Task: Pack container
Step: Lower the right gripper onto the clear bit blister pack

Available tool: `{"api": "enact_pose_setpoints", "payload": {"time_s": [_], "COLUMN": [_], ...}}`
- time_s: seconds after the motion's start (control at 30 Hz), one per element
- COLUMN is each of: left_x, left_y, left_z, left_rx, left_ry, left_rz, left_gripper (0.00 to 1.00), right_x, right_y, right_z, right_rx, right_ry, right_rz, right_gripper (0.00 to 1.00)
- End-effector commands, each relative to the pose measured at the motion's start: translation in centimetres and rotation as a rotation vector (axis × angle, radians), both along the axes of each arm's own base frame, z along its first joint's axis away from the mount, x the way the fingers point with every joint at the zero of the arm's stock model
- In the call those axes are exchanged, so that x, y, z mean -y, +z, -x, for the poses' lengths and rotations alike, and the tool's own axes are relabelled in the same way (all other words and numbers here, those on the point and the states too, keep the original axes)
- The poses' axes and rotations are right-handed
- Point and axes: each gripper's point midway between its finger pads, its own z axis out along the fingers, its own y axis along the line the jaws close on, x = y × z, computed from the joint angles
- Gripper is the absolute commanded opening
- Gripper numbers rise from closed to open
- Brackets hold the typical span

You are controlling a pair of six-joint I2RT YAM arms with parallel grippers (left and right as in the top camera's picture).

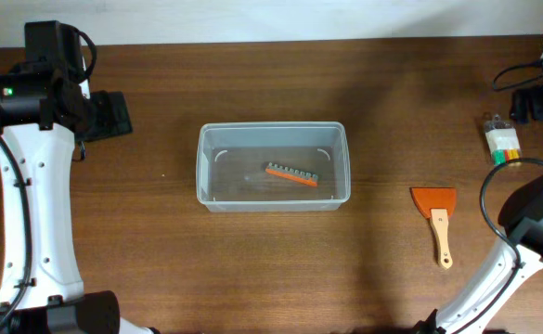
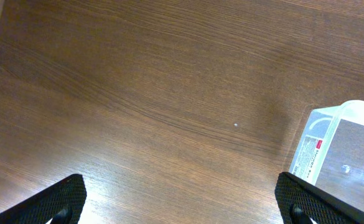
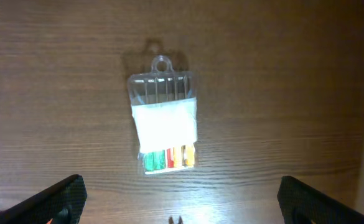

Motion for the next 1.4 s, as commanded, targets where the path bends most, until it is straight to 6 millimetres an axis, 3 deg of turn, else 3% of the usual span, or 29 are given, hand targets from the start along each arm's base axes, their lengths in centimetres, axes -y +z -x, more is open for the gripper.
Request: {"api": "enact_pose_setpoints", "payload": {"time_s": [0.0, 0.37, 0.6, 0.8, 1.17, 1.37], "left_x": [-0.3, -0.3, -0.3, -0.3, -0.3, -0.3], "left_y": [1.0, 1.0, 1.0, 1.0, 1.0, 1.0], "left_z": [0.1, 0.1, 0.1, 0.1, 0.1, 0.1], "left_rx": [0.028, 0.028, 0.028, 0.028, 0.028, 0.028], "left_ry": [0.001, 0.001, 0.001, 0.001, 0.001, 0.001], "left_rz": [-0.015, -0.015, -0.015, -0.015, -0.015, -0.015], "left_gripper": [0.99, 0.99, 0.99, 0.99, 0.99, 0.99], "right_x": [0.9, 0.8, 1.9, 1.5, 0.1, 0.4], "right_y": [-1.2, -6.2, -7.8, -9.8, -11.7, -11.7], "right_z": [0.2, 0.7, 0.1, 0.1, -0.5, -1.2], "right_rx": [-0.02, -0.116, -0.102, -0.125, -0.141, -0.117], "right_ry": [-0.061, -0.102, -0.1, -0.096, -0.07, -0.059], "right_rz": [-0.007, -0.072, -0.064, -0.096, -0.14, -0.123], "right_gripper": [0.99, 0.99, 0.99, 0.99, 0.99, 0.99]}}
